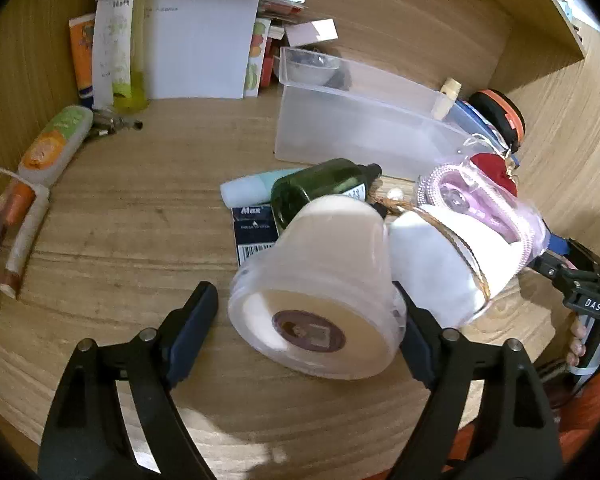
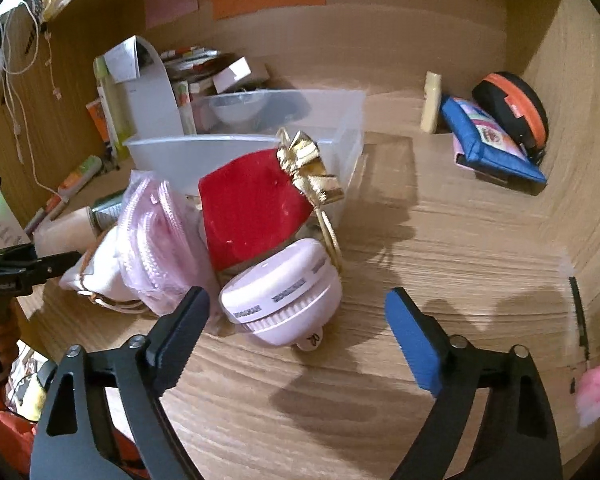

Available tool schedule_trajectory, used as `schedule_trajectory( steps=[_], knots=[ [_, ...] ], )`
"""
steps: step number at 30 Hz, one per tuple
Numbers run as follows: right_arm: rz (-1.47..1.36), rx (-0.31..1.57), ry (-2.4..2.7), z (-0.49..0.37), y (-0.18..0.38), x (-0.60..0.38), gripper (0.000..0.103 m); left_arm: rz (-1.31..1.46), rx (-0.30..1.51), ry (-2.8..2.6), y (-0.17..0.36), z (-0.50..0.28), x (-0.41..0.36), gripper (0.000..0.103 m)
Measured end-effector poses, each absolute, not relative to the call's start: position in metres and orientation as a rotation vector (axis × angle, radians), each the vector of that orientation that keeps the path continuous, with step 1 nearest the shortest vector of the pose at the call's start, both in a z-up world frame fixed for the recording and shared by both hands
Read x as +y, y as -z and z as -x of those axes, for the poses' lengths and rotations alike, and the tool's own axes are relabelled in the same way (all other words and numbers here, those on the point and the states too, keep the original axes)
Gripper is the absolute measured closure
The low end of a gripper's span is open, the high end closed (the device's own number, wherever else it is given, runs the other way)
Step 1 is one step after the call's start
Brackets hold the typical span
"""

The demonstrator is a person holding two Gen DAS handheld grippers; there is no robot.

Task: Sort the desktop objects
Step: 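Carry the white tub with the left tool while the right tool carries the pink compact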

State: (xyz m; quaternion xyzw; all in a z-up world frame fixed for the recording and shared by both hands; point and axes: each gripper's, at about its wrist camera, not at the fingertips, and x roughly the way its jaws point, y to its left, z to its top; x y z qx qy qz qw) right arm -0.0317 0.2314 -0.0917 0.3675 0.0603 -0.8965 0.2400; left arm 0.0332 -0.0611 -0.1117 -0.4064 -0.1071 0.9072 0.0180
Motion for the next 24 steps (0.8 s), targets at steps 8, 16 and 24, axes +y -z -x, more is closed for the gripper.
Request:
schedule_trajectory(
  steps=[8,16,24],
  knots=[
    [-1.041,0.192,2.427,0.046,0.101,0.219,0.029,1.245,-0.286,-2.856,0.114,-0.025,-0.053,0.019],
    [-1.028,0.185,2.449,0.046,0.103,0.217,0.040,1.205,-0.198,-2.957,0.114,-0.023,-0.041,0.032],
    [-0.987,0.125,2.462,0.036,0.091,0.234,0.040,1.187,-0.249,-2.999,0.112,-0.027,-0.047,0.034]
  ],
)
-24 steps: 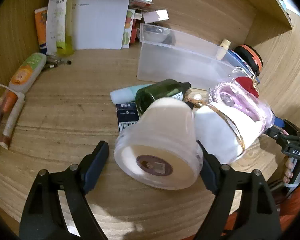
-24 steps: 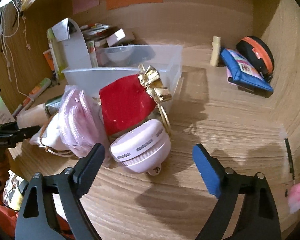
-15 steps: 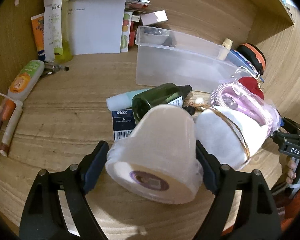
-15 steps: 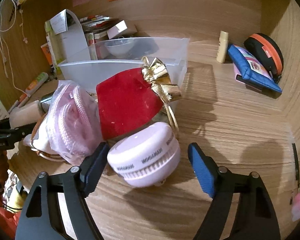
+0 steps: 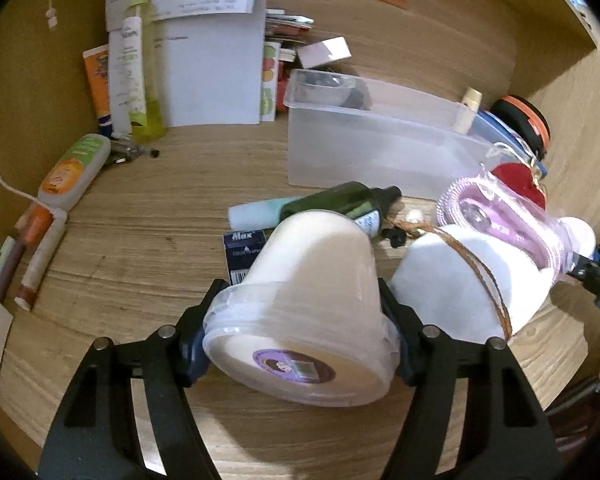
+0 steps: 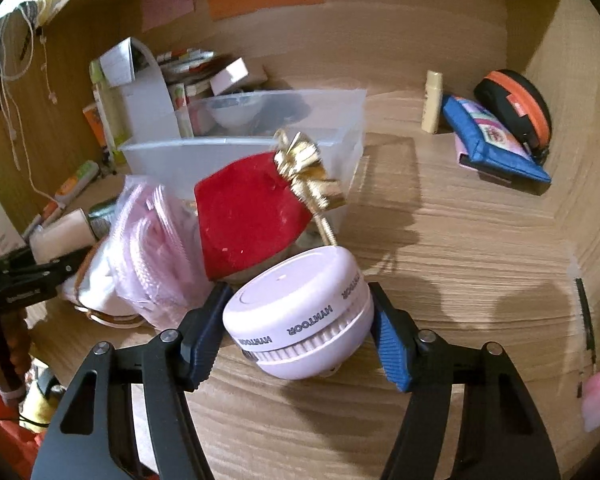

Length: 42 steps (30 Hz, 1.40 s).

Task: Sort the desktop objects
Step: 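Carry the white tub with the left tool while the right tool carries the pink compact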

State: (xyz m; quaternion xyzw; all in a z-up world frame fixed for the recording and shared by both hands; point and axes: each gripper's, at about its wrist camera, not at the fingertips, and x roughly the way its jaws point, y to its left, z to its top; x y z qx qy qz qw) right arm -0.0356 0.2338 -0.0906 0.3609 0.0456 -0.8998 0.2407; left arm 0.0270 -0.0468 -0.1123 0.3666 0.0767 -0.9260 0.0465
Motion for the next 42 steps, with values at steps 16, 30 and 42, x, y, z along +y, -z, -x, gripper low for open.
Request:
schedule_trajectory(
  steps=[16,30,42],
  knots=[
    [-0.884,0.041,2.477,0.033,0.052,0.249,0.040,-0.938,0.260,2.894,0.064,-0.037,-0.052,0.034],
    [-0.776,0.063,2.413,0.043,0.017,0.232,0.040,-0.942,0.234,2.947,0.020,-0.008,-0.058,0.034],
    [-0.713,0.108,2.389,0.072,-0.014,0.214,0.040,-0.994,0.270,3.040,-0.013,0.028,-0.066,0.034]
  ],
)
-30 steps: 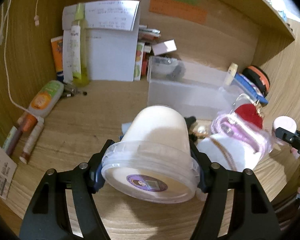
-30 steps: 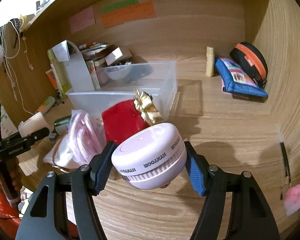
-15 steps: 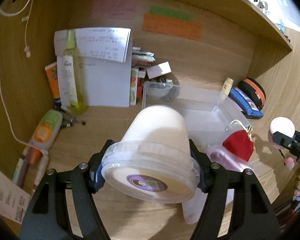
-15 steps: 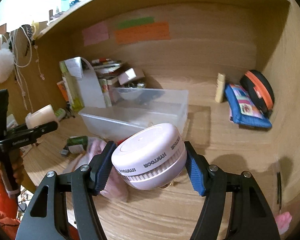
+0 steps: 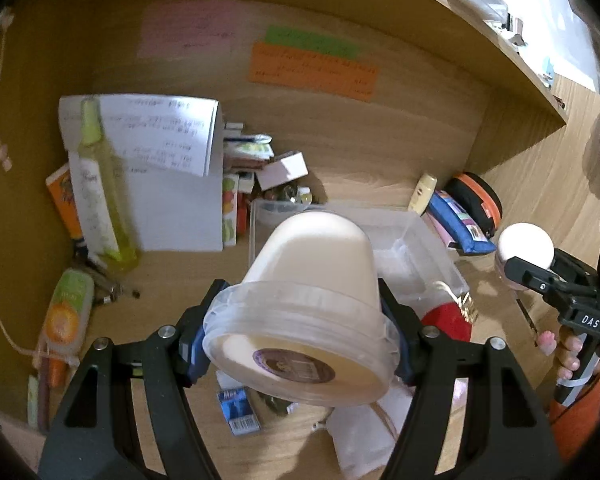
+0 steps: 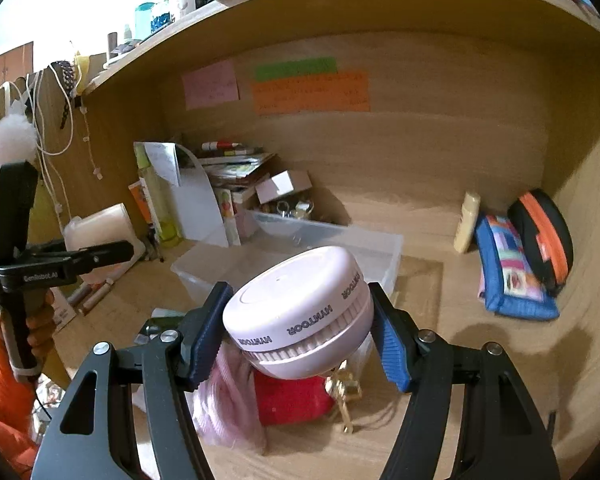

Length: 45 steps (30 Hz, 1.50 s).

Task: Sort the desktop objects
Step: 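Carry the white tub with the left tool while the right tool carries the pink compact, then lower the tub into the clear bin and open the left tool while the right tool releases the compact there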

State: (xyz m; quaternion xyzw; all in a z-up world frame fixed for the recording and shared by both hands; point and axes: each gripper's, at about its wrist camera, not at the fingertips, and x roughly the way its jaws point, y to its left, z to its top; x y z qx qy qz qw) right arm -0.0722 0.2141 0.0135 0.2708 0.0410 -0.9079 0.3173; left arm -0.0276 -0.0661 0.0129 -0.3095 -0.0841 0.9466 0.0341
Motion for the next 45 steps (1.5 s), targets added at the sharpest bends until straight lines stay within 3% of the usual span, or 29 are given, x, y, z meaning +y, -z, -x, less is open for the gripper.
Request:
schedule_trajectory(
  steps=[12,37,39,40,45],
  knots=[
    [-0.744,0.166,2.375,0.121,-0.018,0.191,0.040,0.988,-0.209,-2.894,-0.019,0.082,-0.065,0.034],
    [-1.092,0.426,2.248,0.213,0.059,0.140,0.040,1.305,-0.018,-2.717,0.053,0.179,-0.034,0.034],
    [-1.109,0.471,2.238,0.214,0.063,0.134,0.040,1.312,0.000,-2.725,0.054,0.182,-0.032,0.037],
    [-1.121,0.497,2.228,0.215,0.065,0.131,0.040,1.310,0.011,-2.727,0.054,0.182,-0.032,0.044],
    [-1.180,0.625,2.208,0.213,0.071,0.119,0.040,1.261,0.077,-2.740,0.046,0.180,-0.024,0.044]
  ],
)
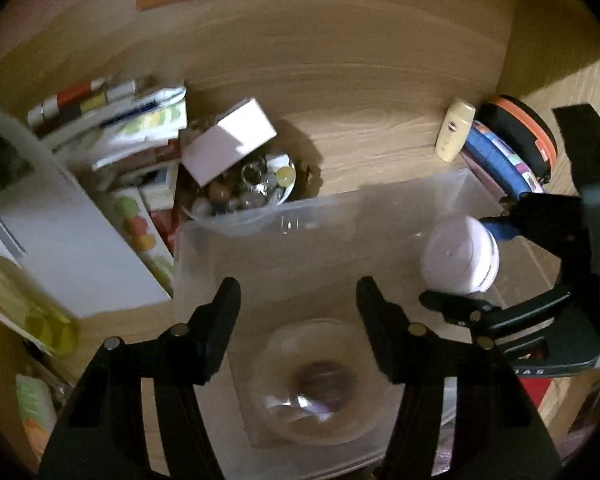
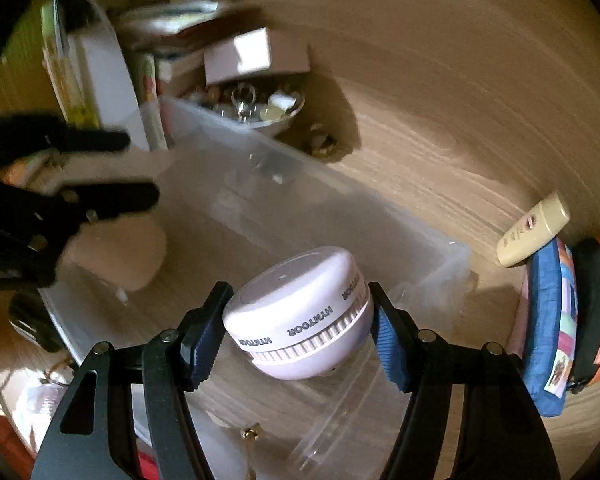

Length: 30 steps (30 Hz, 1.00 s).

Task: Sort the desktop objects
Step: 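Lower the tub into the clear bin and open the left tool while the right tool releases the compact there, then withdraw both tools from the clear bin toward the cluttered items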

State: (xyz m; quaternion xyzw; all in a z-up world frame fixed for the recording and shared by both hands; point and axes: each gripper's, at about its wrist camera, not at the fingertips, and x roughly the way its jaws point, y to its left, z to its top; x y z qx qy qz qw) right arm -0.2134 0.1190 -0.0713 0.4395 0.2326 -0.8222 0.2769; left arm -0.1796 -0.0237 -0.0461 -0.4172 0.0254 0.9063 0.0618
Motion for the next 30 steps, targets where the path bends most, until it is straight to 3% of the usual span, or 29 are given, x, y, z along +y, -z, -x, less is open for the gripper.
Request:
schedule_trajectory(
  steps=[7,11,20,30],
  knots=[
    [-1.215,0.697,2.206,0.213,0.075,0.115,0.039,1.261,0.031,-2.718,0.048,0.176,-0.026,0.037],
    [-1.195,0.694,2.246,0.214,0.073,0.116,0.028,1.245,0.050,-2.726,0.044,0.172,-0.025,0.035],
    [-1.120,0.673,2.331,0.201,0.050,0.123,0.028,1.174,0.043,-2.797,0.025,0.155,-0.032,0.029],
    [-0.955,0.586,2.444,0.163,0.008,0.142,0.019,1.099,-0.006,-2.871,0.002,0.127,-0.041,0.010]
  ],
)
